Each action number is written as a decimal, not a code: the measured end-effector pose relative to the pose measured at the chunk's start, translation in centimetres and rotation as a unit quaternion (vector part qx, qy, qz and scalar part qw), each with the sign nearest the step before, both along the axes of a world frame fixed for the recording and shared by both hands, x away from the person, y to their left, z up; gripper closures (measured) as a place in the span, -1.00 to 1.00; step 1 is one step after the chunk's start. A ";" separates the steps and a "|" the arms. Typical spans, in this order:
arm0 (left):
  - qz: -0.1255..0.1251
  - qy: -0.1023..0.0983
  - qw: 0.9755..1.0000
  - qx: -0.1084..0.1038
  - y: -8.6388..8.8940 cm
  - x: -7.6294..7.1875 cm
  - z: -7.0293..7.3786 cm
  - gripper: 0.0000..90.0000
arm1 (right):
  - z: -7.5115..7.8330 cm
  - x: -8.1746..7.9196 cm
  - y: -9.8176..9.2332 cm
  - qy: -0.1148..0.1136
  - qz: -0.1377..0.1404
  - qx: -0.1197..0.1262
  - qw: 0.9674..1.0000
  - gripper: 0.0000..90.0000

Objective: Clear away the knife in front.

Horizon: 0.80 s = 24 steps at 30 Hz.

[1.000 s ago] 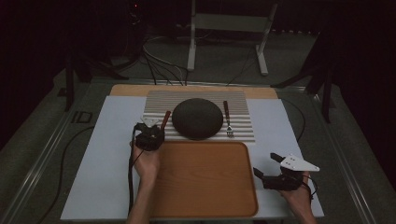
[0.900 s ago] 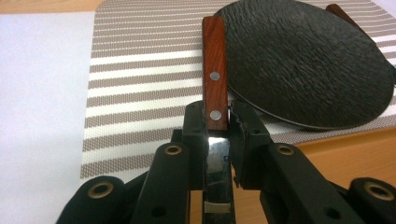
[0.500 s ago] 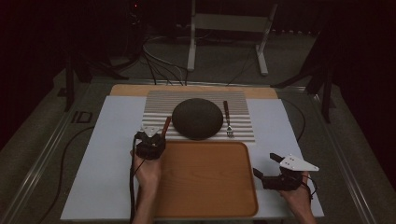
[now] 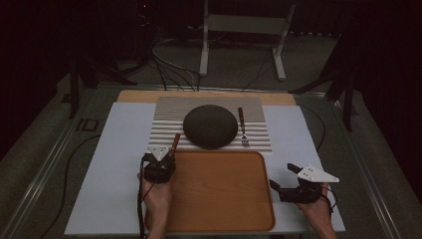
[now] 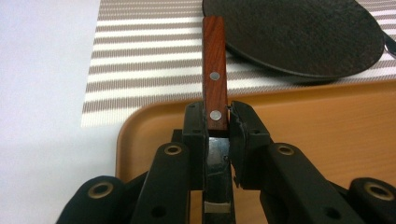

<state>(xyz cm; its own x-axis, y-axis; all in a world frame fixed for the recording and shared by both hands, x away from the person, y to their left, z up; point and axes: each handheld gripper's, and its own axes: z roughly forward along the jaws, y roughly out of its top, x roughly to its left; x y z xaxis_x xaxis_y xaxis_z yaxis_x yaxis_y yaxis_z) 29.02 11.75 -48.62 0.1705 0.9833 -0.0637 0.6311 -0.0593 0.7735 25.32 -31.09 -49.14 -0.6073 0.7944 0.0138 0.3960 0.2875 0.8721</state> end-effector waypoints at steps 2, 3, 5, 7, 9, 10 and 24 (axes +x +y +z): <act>0.002 0.000 1.000 -0.002 0.0 -0.2 -0.1 0.74 | 0.0 0.0 0.0 0.000 0.000 0.000 1.000 -0.81; 0.003 0.001 1.000 -0.002 0.1 -0.4 -0.2 0.74 | 0.0 0.0 0.0 0.000 0.000 0.000 1.000 -0.81; 0.009 0.000 1.000 -0.002 0.1 -1.1 -0.5 0.74 | 0.0 0.0 0.0 0.001 0.000 -0.001 1.000 -0.81; 0.012 0.000 1.000 0.000 0.1 -1.5 -0.6 0.74 | 0.0 0.0 0.0 0.001 0.000 -0.001 1.000 -0.81; 0.015 0.002 1.000 0.002 0.2 -1.9 -0.8 0.74 | 0.0 0.0 0.1 0.001 0.000 -0.001 1.000 -0.81; 0.016 0.001 1.000 0.001 0.2 -2.1 -0.8 0.74 | 0.0 0.0 0.1 0.001 0.000 -0.002 1.000 -0.81; 0.057 0.012 0.998 -0.007 1.6 -4.8 -2.0 0.74 | 0.0 0.0 0.2 0.001 0.002 -0.003 1.000 -0.81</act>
<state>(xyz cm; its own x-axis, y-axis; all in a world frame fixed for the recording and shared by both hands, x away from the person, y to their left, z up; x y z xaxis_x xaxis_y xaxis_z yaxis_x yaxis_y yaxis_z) 24.21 13.35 -50.62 0.0560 0.9952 -0.0801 0.6519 0.0243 0.7579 25.31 -30.93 -49.17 -0.6107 0.7918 0.0106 0.3959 0.2937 0.8701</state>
